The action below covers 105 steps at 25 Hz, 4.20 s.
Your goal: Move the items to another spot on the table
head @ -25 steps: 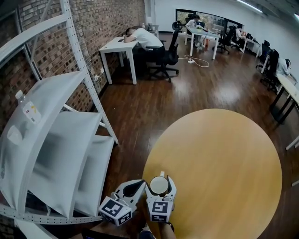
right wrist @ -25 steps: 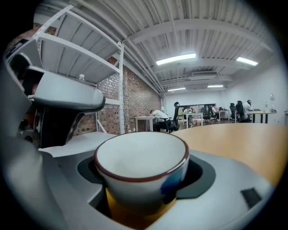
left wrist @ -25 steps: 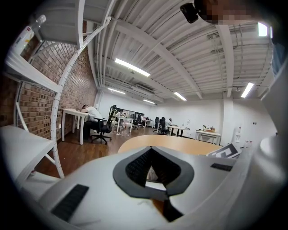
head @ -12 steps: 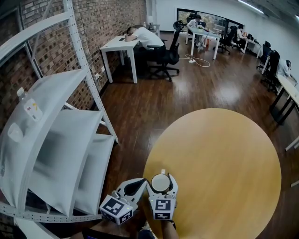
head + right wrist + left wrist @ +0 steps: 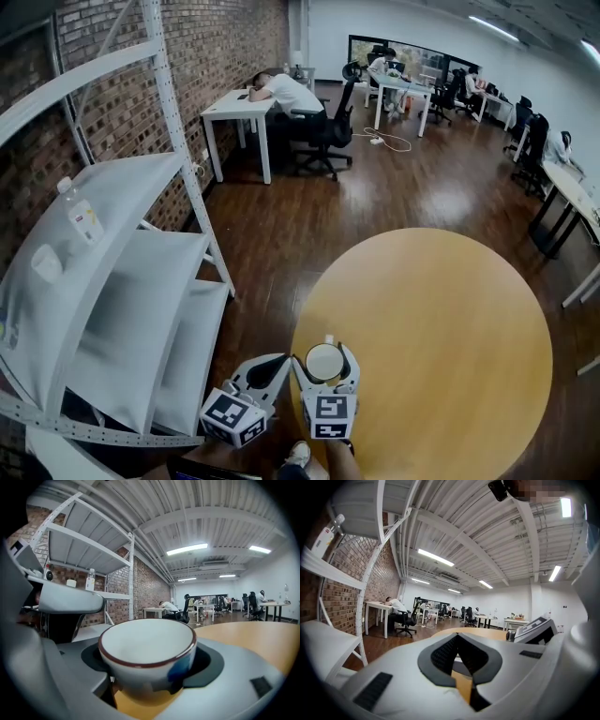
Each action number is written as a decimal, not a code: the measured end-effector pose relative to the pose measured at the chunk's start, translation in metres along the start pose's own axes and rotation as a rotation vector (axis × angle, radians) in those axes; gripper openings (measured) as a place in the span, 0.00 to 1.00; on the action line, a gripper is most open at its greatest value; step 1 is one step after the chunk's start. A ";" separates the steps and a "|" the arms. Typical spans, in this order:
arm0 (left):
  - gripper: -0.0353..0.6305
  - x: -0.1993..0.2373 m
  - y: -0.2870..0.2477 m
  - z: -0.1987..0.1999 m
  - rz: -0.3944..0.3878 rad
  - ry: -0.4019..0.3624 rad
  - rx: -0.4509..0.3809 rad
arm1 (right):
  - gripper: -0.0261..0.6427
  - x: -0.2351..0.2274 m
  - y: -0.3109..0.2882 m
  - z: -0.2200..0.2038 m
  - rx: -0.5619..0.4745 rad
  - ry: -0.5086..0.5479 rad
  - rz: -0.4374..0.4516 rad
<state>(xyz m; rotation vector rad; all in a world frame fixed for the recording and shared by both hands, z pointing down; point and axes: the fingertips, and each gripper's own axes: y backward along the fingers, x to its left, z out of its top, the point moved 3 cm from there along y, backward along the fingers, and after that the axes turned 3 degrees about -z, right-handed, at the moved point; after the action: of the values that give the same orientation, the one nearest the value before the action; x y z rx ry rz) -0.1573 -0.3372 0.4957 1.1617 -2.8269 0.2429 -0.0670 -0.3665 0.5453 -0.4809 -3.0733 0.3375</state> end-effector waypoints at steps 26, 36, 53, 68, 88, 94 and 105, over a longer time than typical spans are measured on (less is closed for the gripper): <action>0.06 -0.089 0.144 0.068 -0.054 -0.055 -0.118 | 0.66 0.088 0.171 0.098 -0.073 0.052 -0.012; 0.06 -0.150 0.159 0.069 -0.176 -0.071 -0.125 | 0.66 0.073 0.243 0.096 -0.092 0.022 -0.117; 0.06 -0.298 0.071 0.065 -0.399 -0.104 -0.094 | 0.66 -0.067 0.356 0.069 -0.074 0.006 -0.340; 0.06 -0.415 -0.037 0.057 -0.490 -0.102 -0.077 | 0.66 -0.208 0.411 0.053 -0.059 -0.016 -0.421; 0.06 -0.514 -0.140 0.027 -0.554 -0.102 -0.016 | 0.66 -0.343 0.461 0.021 -0.032 -0.057 -0.526; 0.06 -0.531 -0.172 0.002 -0.547 -0.087 0.012 | 0.66 -0.372 0.456 -0.009 -0.029 -0.045 -0.505; 0.06 -0.553 -0.237 -0.049 -0.477 -0.075 0.043 | 0.66 -0.440 0.440 -0.086 0.010 -0.105 -0.501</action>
<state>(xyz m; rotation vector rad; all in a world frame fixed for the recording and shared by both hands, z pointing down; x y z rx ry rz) 0.4032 -0.1125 0.4998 1.8343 -2.5075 0.2298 0.4883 -0.0728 0.5442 0.3188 -3.1394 0.3673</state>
